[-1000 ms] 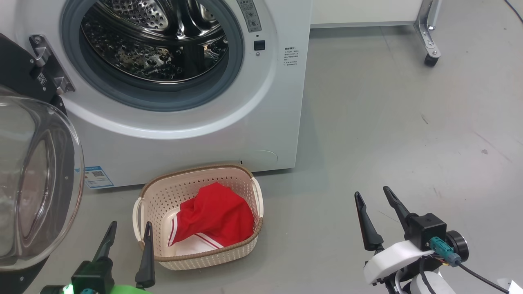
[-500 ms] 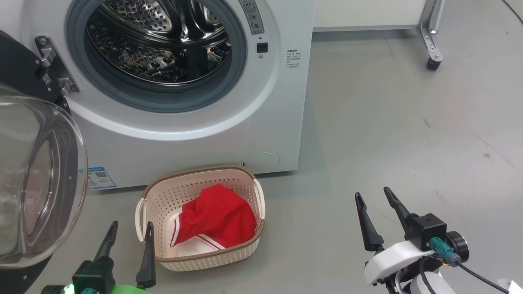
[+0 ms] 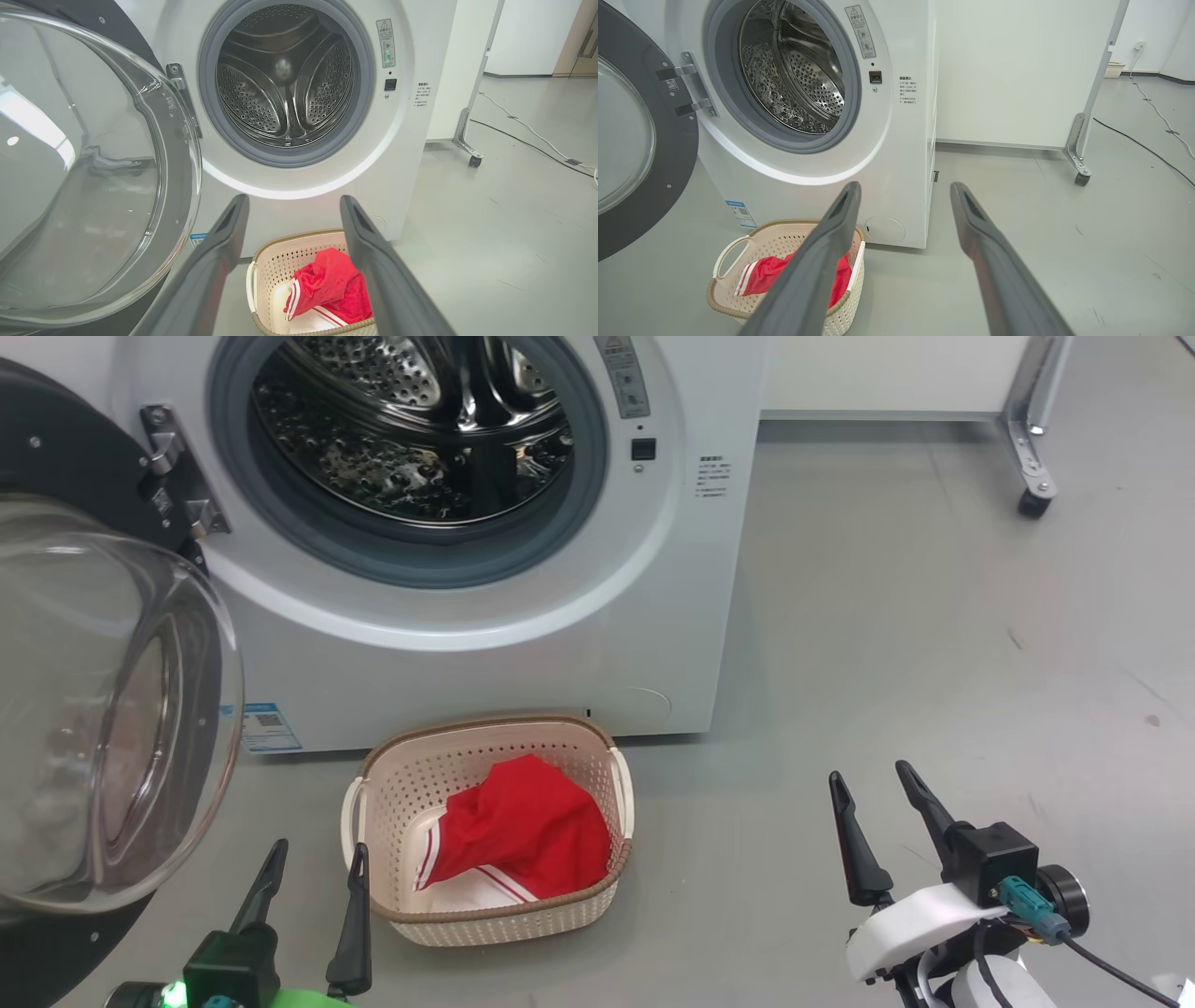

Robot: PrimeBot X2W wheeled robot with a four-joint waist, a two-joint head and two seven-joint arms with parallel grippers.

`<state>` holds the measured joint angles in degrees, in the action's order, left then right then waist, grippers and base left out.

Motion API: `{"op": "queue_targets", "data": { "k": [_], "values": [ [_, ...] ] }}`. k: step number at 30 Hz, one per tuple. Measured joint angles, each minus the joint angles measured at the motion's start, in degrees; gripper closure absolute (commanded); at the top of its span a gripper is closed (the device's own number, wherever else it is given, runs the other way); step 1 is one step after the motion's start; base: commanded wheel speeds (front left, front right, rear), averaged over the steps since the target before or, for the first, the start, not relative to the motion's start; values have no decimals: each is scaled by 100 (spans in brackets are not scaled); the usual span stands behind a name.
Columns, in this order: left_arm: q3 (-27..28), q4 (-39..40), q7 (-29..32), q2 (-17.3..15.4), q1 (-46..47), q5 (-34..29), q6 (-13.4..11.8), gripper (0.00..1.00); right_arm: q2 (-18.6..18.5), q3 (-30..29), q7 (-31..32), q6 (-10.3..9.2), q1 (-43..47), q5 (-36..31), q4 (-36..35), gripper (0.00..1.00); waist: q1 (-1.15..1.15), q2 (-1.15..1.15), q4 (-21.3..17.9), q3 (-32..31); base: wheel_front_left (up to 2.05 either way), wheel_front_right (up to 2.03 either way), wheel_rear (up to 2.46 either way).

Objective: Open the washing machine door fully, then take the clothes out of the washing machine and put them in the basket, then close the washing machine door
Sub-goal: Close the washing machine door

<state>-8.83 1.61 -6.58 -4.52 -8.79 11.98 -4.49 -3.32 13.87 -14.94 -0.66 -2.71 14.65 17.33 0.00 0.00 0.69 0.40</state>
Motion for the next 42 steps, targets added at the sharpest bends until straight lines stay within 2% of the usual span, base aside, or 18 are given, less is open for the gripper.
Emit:
{"op": "queue_targets", "data": {
  "k": [13, 33, 42],
  "values": [
    [24, 43, -13, 3, 2, -8, -12, 0, -40, -75, 0, 0, 4, -48, -92, 0, 0, 0, 734, 42, 0, 0, 0],
    [134, 35, -59, 4, 2, -65, -59, 0, -22, -1, 0, 11, 5, -77, -103, 0, 0, 0, 2294, 36, 0, 0, 0],
    [294, 41, -62, 0, 2, -41, -86, 0, 2, 160, 0, 60, 3, -78, -47, 0, 0, 0, 2637, 10, 0, 0, 0]
  ]
}}
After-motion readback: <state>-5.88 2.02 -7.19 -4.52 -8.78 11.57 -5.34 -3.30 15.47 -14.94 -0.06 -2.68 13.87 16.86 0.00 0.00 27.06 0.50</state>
